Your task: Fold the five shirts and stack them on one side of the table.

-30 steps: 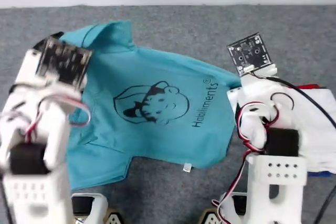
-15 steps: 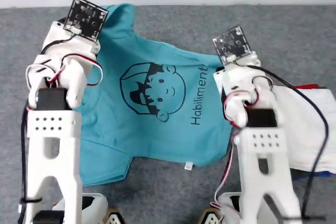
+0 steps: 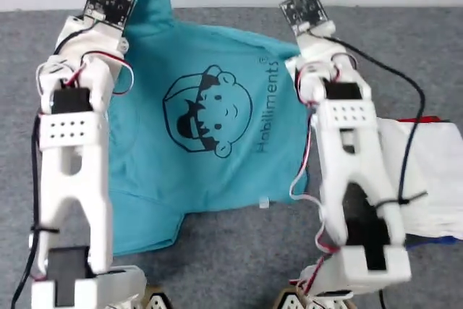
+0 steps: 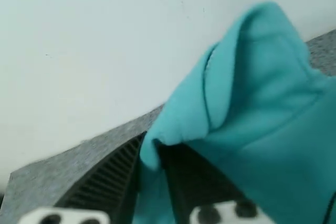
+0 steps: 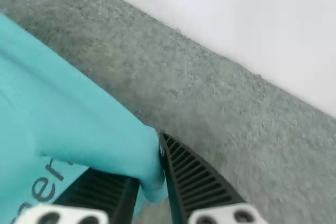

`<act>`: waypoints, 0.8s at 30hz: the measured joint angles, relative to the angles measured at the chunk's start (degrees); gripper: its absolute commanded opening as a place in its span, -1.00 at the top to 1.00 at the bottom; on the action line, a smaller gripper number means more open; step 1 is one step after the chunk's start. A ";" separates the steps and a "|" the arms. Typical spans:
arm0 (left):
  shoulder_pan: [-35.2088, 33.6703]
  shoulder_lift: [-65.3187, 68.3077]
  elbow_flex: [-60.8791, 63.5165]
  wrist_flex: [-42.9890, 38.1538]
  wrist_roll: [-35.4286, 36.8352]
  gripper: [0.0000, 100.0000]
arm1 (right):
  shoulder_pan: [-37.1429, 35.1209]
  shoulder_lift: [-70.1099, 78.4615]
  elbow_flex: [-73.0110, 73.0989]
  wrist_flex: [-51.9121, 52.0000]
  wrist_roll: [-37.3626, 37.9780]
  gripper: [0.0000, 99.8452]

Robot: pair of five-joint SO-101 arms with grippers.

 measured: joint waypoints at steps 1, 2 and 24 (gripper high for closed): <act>0.00 1.32 -1.05 0.00 0.00 0.97 | 0.00 2.02 -2.20 0.00 0.00 0.98; -0.09 2.46 -1.93 0.00 0.00 0.97 | -0.09 4.13 -4.40 0.00 0.00 0.98; -0.18 3.25 -4.13 7.82 -0.18 0.97 | -1.14 23.21 -18.73 16.62 0.00 0.98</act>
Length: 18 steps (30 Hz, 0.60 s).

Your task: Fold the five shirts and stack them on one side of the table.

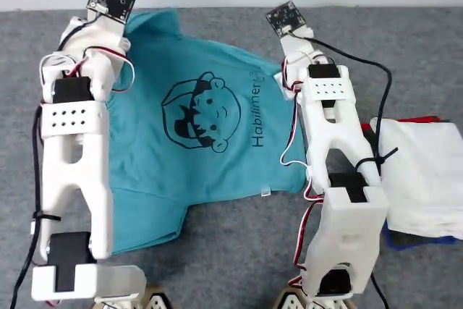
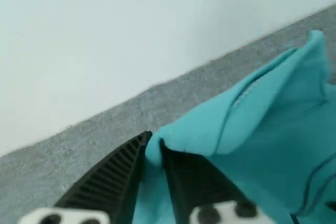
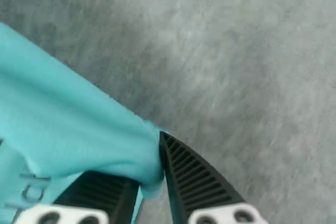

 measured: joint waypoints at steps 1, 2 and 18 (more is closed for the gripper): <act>0.00 -0.18 -0.09 1.58 0.00 0.97 | 0.00 0.00 0.00 1.58 0.00 0.98; 0.00 -0.53 -0.09 3.34 0.00 0.97 | 0.00 0.00 0.00 3.52 0.00 0.98; -0.26 -11.25 -0.09 38.95 0.00 0.97 | 0.18 -9.58 0.00 38.86 2.37 0.98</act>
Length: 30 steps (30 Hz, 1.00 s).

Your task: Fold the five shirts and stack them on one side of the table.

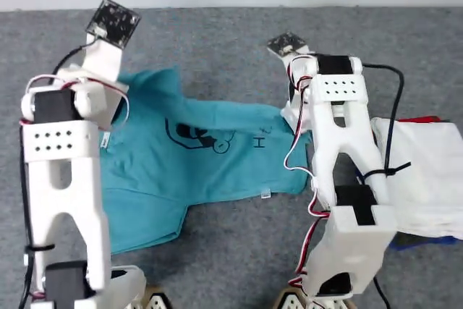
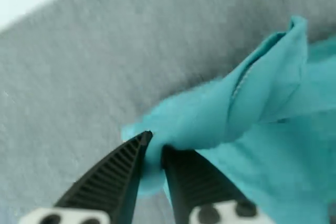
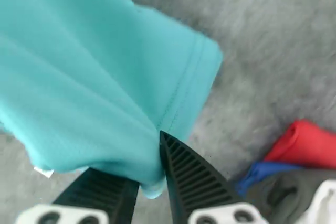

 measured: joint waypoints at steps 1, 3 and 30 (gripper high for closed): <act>-0.09 -0.44 0.00 2.29 0.00 0.97 | 0.00 0.00 0.18 0.70 0.00 0.98; -0.09 -1.32 0.00 6.24 0.00 0.97 | 0.00 -0.53 2.20 0.88 0.00 0.98; -0.09 -29.19 23.12 17.67 -9.67 0.54 | 0.00 -40.70 49.85 -7.12 1.85 0.52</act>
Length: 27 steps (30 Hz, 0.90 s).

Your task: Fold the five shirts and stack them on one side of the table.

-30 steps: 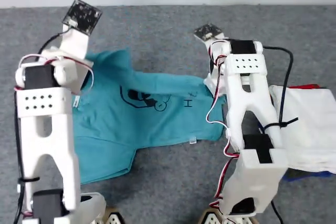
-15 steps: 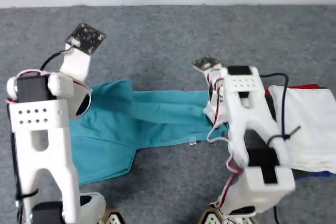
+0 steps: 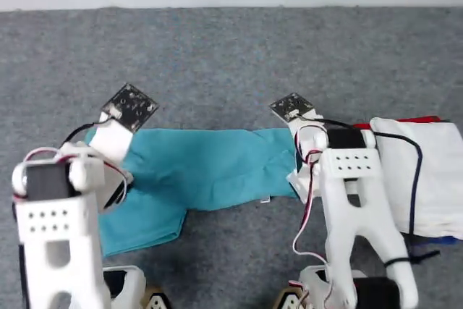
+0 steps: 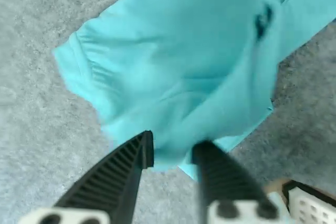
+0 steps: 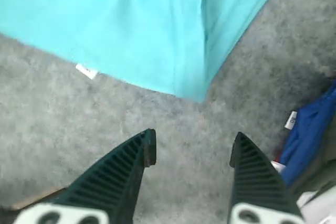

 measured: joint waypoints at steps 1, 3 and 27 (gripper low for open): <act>0.00 -1.23 0.00 0.00 0.00 0.54 | 0.00 -0.62 0.00 1.23 0.97 0.52; 0.00 -3.60 0.09 0.00 0.00 0.54 | 0.44 -2.11 0.00 3.69 2.02 0.52; -0.44 -8.53 29.89 -42.29 11.78 0.54 | 0.18 -3.87 7.82 -28.40 -10.37 0.52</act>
